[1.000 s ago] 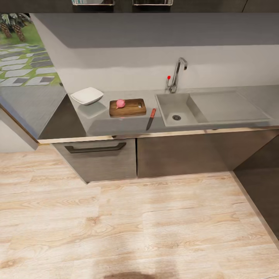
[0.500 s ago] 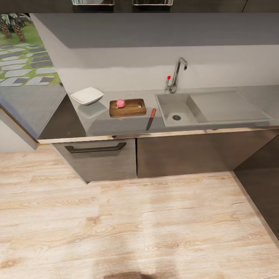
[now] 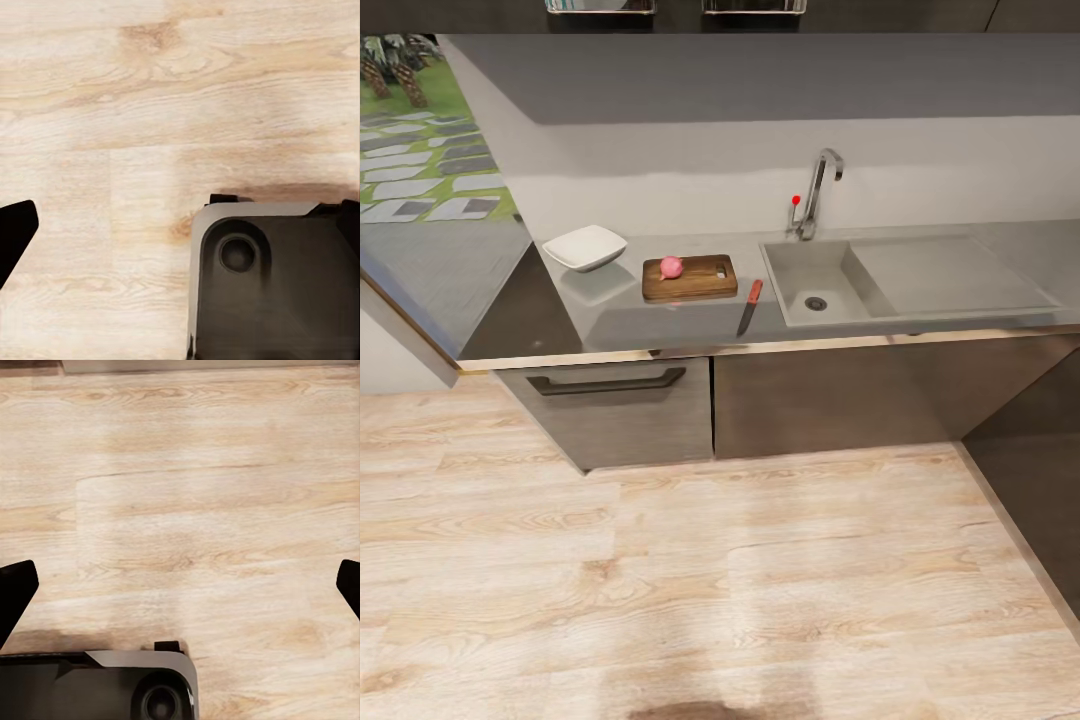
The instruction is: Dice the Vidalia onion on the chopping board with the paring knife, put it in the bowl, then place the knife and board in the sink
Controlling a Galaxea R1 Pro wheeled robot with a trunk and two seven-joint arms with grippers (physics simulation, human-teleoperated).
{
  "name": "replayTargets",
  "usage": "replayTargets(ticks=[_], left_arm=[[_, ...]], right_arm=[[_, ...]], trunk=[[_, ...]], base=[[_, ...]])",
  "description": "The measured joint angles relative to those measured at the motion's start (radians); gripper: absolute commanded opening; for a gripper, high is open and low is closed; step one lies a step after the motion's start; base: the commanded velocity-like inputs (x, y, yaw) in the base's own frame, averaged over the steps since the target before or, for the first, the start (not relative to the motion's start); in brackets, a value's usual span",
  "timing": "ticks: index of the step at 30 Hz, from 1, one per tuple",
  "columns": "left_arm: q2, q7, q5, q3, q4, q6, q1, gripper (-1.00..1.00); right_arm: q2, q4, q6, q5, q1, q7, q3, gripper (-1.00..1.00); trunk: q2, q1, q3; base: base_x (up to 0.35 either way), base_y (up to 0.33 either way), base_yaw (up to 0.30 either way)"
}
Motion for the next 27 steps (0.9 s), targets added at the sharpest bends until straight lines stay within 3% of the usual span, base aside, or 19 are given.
replayTargets(ticks=[4, 5, 14, 17, 20, 27], left_arm=[[0.008, 0.001, -0.001, 0.000, 0.001, -0.190, 0.079, 1.00], [0.008, 0.001, -0.002, -0.001, 0.000, -0.209, 0.089, 1.00], [-0.002, 0.002, -0.002, 0.000, -0.002, -0.213, 0.206, 1.00], [-0.009, 0.046, 0.018, 0.001, -0.003, -0.214, 0.213, 1.00], [-0.024, 0.134, 0.023, 0.001, 0.000, -0.214, 0.223, 1.00], [-0.027, 0.157, 0.016, 0.002, 0.000, -0.214, 0.324, 1.00]], right_arm=[[0.000, 0.000, 0.000, 0.000, 0.000, 0.000, 0.000, 1.00], [0.000, 0.000, 0.000, 0.000, 0.000, 0.000, 0.000, 1.00], [0.000, 0.009, 0.000, 0.000, 0.000, 0.000, 0.000, 1.00], [-0.001, 0.014, 0.000, 0.001, 0.000, 0.000, -0.001, 1.00], [-0.001, 0.023, -0.001, 0.001, 0.000, 0.000, -0.002, 1.00], [-0.001, 0.027, -0.001, 0.001, 0.000, 0.000, -0.002, 1.00]], trunk=[[0.000, 0.000, 0.000], [0.000, 0.000, 0.000], [0.000, 0.000, 0.000], [0.000, 0.000, 0.000], [0.000, 0.000, 0.000], [0.000, 0.000, 0.000]], base=[[0.000, 0.000, 0.000], [0.000, 0.000, 0.000], [0.000, 0.000, 0.000], [0.000, 0.000, 0.000], [0.000, 0.000, 0.000], [0.000, 0.000, 0.000]])
